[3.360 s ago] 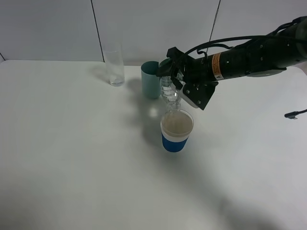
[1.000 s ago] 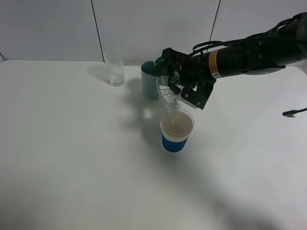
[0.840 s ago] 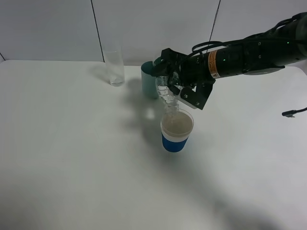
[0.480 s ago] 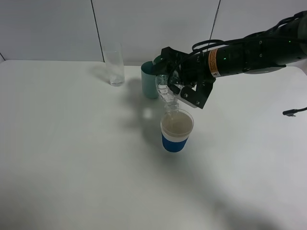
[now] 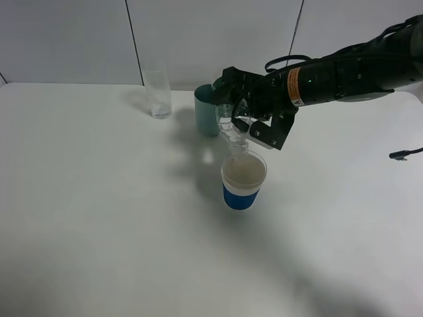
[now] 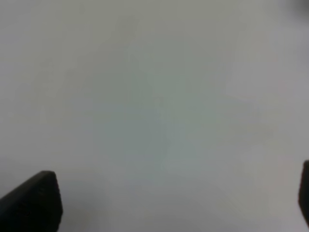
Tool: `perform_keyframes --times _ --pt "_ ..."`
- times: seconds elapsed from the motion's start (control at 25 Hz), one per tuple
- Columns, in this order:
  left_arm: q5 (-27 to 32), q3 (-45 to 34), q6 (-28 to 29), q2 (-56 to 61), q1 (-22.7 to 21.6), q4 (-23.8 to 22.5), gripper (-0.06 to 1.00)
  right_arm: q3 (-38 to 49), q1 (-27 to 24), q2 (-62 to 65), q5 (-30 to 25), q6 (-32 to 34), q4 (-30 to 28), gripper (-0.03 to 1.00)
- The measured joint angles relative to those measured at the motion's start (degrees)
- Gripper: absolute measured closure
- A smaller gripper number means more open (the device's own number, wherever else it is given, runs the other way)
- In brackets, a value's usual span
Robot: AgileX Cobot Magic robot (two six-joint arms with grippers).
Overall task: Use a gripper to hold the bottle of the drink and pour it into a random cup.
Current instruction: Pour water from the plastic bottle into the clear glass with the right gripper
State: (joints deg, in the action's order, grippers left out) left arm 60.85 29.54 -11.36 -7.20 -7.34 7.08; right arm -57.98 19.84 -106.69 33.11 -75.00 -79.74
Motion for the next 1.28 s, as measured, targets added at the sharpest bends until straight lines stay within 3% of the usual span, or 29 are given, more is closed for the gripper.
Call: perform_keyframes --times 1.28 --pt "0.0 0.0 0.0 0.0 0.0 0.0 -0.05 0.0 2.4 2.5 -3.0 -1.3 -2.4 0.4"
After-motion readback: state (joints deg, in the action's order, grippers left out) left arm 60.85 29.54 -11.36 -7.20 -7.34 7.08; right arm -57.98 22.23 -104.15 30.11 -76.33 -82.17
